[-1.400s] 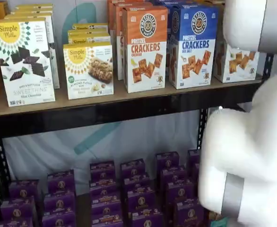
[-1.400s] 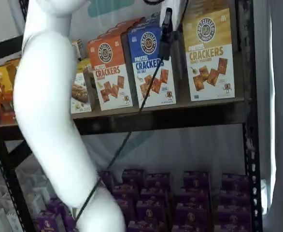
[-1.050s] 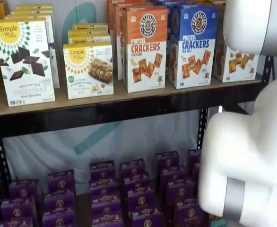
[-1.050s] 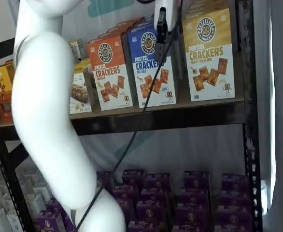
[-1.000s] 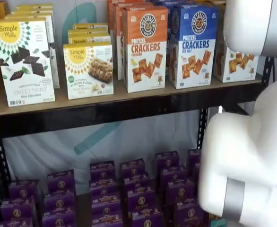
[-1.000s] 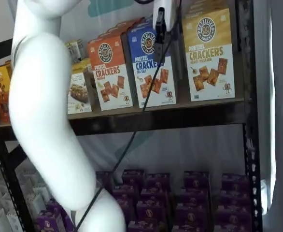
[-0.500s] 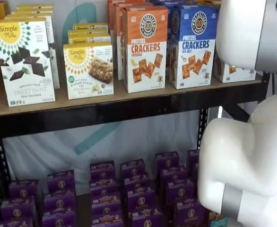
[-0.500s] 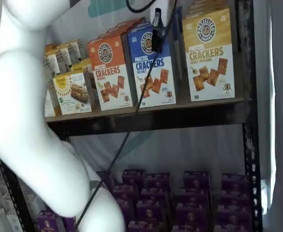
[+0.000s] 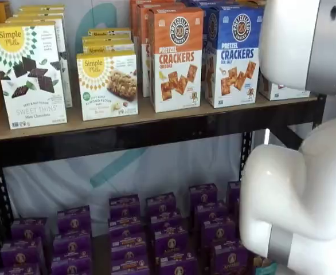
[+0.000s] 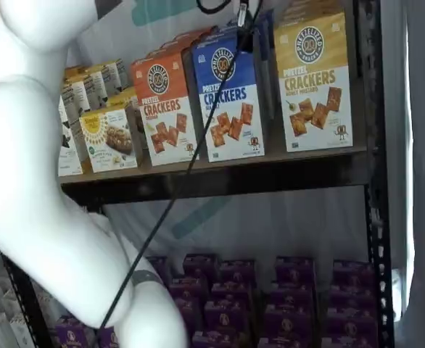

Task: Retrieve the yellow and white box located on the top shelf, the sixth one from the left

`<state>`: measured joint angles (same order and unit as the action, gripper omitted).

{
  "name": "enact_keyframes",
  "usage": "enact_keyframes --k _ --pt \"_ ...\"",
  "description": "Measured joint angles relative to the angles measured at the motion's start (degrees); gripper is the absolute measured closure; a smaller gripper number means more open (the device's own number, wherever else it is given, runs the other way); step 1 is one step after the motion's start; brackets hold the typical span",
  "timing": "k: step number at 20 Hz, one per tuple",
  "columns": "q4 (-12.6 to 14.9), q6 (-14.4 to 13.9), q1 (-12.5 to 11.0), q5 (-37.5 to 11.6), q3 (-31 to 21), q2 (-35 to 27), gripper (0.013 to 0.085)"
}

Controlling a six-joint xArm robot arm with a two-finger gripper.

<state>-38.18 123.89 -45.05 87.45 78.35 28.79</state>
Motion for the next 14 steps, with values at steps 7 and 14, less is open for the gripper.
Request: enact_keyframes --k 7,14 --pt "5.4 3.7 3.2 -9.3 0.1 -1.8 0.0130" --pt "11.2 3.0 4.4 -5.9 7.8 -8.8 0.0130"
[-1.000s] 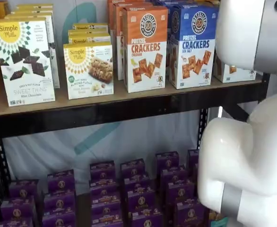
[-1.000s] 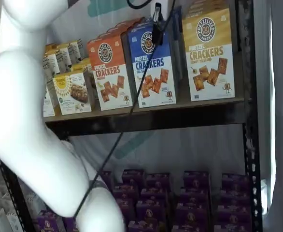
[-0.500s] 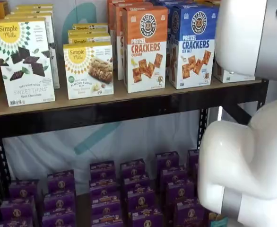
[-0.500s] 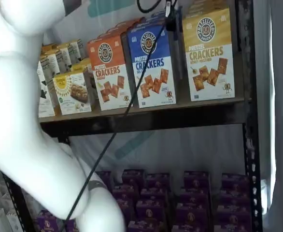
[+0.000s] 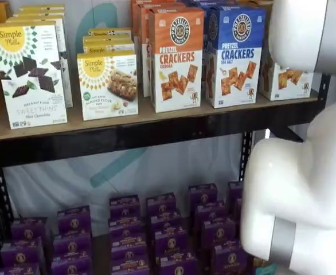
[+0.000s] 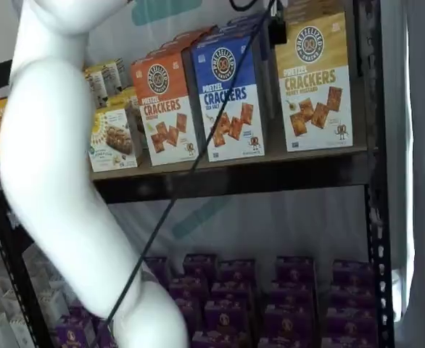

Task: Retrieve the yellow and white box located on the top shelf, the sixth one from the left

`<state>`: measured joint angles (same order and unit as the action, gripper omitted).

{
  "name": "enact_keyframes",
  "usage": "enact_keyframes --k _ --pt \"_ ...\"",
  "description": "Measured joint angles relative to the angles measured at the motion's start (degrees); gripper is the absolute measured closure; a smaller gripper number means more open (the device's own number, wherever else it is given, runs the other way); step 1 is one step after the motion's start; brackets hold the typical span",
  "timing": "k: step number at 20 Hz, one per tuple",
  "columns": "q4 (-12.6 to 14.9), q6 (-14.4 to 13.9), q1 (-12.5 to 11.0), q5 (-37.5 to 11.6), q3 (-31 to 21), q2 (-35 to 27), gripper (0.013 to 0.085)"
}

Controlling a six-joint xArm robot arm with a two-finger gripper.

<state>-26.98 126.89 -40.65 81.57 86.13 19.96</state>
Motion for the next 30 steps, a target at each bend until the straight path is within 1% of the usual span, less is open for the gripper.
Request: enact_keyframes --k 2,5,8,13,16,19,27,30 --pt "1.3 -0.5 0.3 1.8 2.3 -2.0 0.0130" --pt "1.8 -1.0 0.5 2.8 4.0 -3.7 0.0130" --pt "3.2 -1.6 1.1 3.8 5.7 -5.5 0.0130" --pt "4.4 -2.2 1.7 5.5 8.1 -8.0 0.0130" --pt "4.7 -2.3 1.7 5.9 9.0 -9.1 0.0130" --pt "6.6 -2.5 2.1 7.5 10.9 -10.6 0.0130" --pt "13.1 -3.8 3.8 15.5 17.9 -14.8 0.0130" --pt "14.6 -4.0 4.4 16.1 18.2 -14.9 0.0130"
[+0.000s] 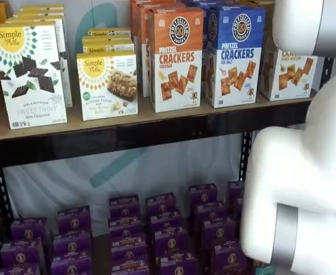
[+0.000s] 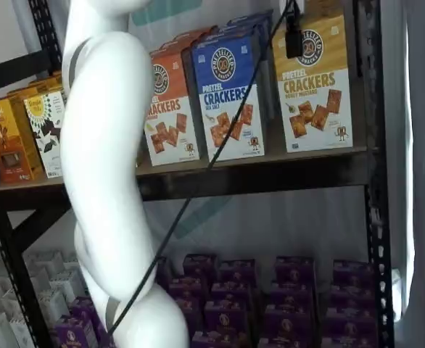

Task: Retrieve the yellow and white box located on the top shelf, the sixth one from the left

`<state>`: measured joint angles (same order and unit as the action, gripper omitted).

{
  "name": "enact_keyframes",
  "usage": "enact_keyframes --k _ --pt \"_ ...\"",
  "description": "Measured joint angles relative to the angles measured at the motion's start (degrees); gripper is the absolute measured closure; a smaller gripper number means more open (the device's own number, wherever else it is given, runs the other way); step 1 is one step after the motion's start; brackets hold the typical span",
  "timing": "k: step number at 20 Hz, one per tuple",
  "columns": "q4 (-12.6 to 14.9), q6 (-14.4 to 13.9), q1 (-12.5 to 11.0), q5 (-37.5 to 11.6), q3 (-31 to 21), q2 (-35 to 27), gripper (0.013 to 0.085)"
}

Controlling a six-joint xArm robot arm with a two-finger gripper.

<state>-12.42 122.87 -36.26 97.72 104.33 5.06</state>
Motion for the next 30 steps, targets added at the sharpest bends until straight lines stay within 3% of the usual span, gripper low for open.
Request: enact_keyframes --k 7,15,19,27,29,30 --pt "2.6 -0.5 1.2 0.5 -0.4 0.5 0.0130" --pt "2.5 -0.4 1.5 -1.8 -3.8 2.7 0.0130" --pt "2.0 -0.2 1.2 -2.1 -4.4 3.3 0.0250" --pt "2.0 -0.2 1.2 -2.4 -4.9 3.9 0.0250" --pt "1.9 -0.2 1.2 -2.3 -4.9 3.9 0.0330" --pt "1.9 -0.2 1.2 -2.3 -4.9 4.0 0.0330"
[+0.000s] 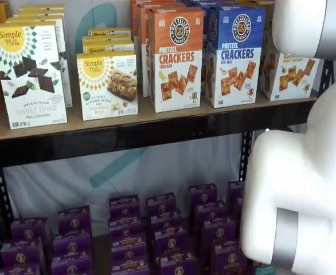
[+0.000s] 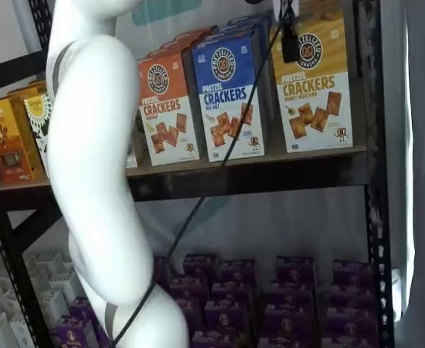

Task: Retrieve the yellow and white box located on the top shelf, the sixth one from the left

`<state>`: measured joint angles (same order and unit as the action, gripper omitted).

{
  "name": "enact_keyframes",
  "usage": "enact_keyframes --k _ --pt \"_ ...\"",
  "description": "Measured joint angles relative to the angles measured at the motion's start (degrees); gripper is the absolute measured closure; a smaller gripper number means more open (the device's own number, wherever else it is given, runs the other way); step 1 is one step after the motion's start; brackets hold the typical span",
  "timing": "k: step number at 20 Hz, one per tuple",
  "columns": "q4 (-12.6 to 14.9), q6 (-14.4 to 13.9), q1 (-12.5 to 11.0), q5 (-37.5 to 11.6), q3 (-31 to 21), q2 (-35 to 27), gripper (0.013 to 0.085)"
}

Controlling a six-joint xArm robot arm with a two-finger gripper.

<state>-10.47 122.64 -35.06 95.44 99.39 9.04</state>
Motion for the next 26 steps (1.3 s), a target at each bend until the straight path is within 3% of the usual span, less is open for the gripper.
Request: enact_keyframes --k 1,12,26 --pt "0.0 0.0 0.0 0.0 0.0 0.0 0.0370" --pt "-0.3 0.3 -0.6 1.3 1.1 -0.4 0.0370" --pt "-1.6 2.0 -3.4 5.7 1.7 1.2 0.0370"
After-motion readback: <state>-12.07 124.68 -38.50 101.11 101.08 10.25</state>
